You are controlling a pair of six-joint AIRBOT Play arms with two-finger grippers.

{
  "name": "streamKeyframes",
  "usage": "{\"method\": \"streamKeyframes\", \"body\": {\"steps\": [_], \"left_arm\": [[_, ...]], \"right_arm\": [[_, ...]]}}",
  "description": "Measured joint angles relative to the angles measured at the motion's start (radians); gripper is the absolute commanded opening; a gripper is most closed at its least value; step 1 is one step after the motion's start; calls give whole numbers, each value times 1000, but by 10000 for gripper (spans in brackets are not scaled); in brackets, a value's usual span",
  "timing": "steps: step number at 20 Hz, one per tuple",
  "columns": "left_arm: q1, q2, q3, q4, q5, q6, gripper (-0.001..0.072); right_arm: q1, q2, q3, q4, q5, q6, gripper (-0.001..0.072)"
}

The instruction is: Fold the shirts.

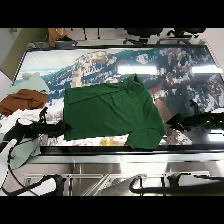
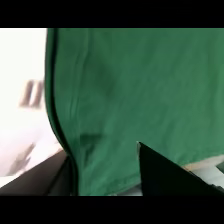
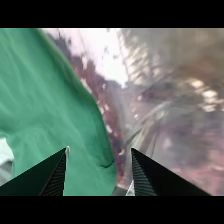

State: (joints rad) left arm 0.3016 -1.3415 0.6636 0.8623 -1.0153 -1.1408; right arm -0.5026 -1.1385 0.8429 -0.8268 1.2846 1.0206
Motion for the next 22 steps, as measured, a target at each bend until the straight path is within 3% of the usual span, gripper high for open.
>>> {"method": "streamKeyframes", "body": {"steps": [1,5,6,7,8,10,16,22], "left_arm": [[-17,-24,20,1,-1,2,17],[-58,-94,107,-9,-58,10,16],[-62,-103,124,-13,-72,10,15],[-65,-109,137,-15,-77,13,15],[-67,-113,151,-16,-86,13,15],[-69,-118,174,-17,-98,13,14],[-71,0,317,-60,-210,14,13],[-71,302,732,-206,-332,-21,12]], "right_arm": [[20,-5,-8,0,-4,0,466],[87,-19,-24,8,-18,-3,461],[100,-22,-25,13,-23,-3,413],[108,-23,-26,16,-37,-4,227],[116,-26,-28,13,-65,-12,117],[122,-28,-29,49,-90,-39,21],[108,59,67,349,-40,-176,20],[6,325,505,557,-42,-212,19]]}}
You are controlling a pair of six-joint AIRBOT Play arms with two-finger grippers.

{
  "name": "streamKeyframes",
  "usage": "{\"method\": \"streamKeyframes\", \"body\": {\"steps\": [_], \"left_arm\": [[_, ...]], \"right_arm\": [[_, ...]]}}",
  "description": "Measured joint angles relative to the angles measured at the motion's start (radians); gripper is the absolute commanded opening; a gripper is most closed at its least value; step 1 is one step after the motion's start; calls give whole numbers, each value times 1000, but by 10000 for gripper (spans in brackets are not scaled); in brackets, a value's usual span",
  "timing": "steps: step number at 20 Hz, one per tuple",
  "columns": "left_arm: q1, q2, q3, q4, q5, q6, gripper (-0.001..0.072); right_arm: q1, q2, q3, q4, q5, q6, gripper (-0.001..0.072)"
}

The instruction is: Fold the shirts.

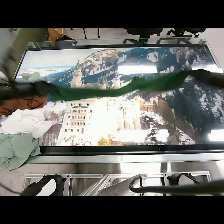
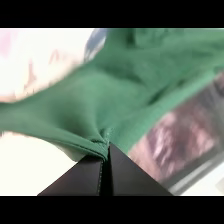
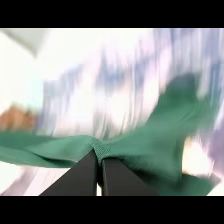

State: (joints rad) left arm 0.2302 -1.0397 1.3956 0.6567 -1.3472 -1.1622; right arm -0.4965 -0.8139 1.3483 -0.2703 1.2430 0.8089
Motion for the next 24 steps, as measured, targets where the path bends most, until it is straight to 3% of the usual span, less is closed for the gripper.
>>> {"method": "streamKeyframes", "body": {"steps": [3,7,10,12,16,19,24], "left_arm": [[31,108,240,-29,-13,-37,12],[183,204,458,-24,-25,-81,12],[233,227,459,-3,-39,-103,12],[193,204,375,12,-50,-105,13],[36,54,146,42,5,-42,13],[-38,-136,37,74,93,-1,13],[-80,-498,82,122,189,35,13]], "right_arm": [[-83,92,238,5,-57,6,19],[-134,135,455,-93,-114,74,20],[-145,120,507,-158,-98,114,20],[-145,84,484,-161,-60,126,20],[-66,-22,293,-154,-50,76,20],[31,-145,121,-213,-143,14,19],[106,-432,52,-246,-291,-54,19]]}}
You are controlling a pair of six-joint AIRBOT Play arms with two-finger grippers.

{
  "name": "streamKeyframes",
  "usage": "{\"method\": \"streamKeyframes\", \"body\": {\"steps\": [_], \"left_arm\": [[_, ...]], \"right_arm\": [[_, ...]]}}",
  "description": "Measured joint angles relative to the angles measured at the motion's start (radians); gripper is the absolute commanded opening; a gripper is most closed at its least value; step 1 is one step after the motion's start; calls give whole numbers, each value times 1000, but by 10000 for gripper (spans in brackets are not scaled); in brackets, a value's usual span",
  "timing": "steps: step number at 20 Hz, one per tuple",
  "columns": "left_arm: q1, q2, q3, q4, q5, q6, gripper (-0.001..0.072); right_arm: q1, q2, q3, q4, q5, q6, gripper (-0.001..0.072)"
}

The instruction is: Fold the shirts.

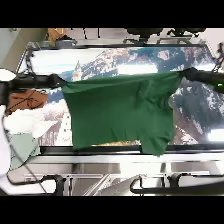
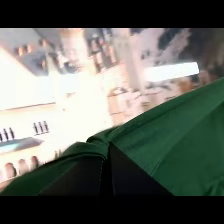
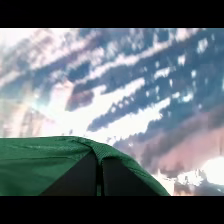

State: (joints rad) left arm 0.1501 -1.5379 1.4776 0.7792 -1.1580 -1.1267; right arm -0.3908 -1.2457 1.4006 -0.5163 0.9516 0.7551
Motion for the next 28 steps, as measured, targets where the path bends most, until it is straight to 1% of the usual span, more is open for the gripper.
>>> {"method": "streamKeyframes", "body": {"steps": [3,5,9,14,15,16,17,19,20,21,23,25,26,27,28], "left_arm": [[-10,-161,82,3,0,-3,12],[-12,-227,117,31,-5,-17,13],[-23,-296,144,139,26,-50,13],[-37,-351,153,198,62,-58,22],[-39,-360,154,203,57,-59,63],[-39,-365,154,210,53,-62,374],[-39,-366,155,229,51,-64,547],[-35,-357,155,224,29,-77,543],[-32,-344,155,219,1,-86,521],[-23,-324,155,218,-20,-97,468],[6,-282,150,227,-79,-122,467],[33,-224,100,223,-147,-135,467],[49,-188,46,229,-168,-140,467],[64,-153,-17,244,-174,-143,467],[78,-113,-98,266,-176,-146,467]], "right_arm": [[10,-131,29,-17,-32,-13,19],[13,-183,40,-45,-34,-16,19],[18,-256,48,-90,-12,-22,19],[26,-317,50,-116,-3,-23,21],[27,-321,50,-114,-3,-23,62],[28,-323,50,-107,0,-23,266],[28,-322,51,-104,-8,-23,327],[27,-304,51,-87,16,-23,327],[25,-285,51,-87,34,-18,328],[16,-257,51,-103,58,5,328],[-16,-195,50,-159,84,74,328],[-52,-131,30,-211,143,146,328],[-74,-98,5,-242,180,181,348],[-95,-67,-26,-274,203,212,432],[-118,-32,-68,-311,229,247,466]]}}
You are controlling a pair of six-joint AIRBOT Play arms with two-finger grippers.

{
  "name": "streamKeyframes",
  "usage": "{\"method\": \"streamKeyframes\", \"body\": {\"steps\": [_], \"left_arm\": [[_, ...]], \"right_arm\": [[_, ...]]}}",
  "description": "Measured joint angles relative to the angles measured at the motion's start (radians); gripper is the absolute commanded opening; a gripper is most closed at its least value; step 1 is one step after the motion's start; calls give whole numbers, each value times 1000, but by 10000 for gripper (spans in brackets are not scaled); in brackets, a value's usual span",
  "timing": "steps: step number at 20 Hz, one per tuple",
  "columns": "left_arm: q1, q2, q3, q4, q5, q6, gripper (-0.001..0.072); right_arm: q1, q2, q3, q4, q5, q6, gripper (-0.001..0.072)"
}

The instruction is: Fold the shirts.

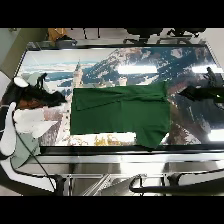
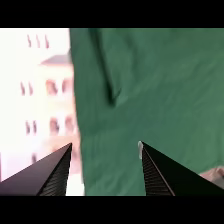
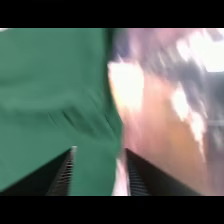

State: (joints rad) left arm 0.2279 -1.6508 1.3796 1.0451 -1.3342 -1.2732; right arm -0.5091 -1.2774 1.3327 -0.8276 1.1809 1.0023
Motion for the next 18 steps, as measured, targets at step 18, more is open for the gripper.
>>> {"method": "streamKeyframes", "body": {"steps": [18], "left_arm": [[-93,101,-516,-146,329,105,465]], "right_arm": [[-67,159,-609,54,31,44,370]]}}
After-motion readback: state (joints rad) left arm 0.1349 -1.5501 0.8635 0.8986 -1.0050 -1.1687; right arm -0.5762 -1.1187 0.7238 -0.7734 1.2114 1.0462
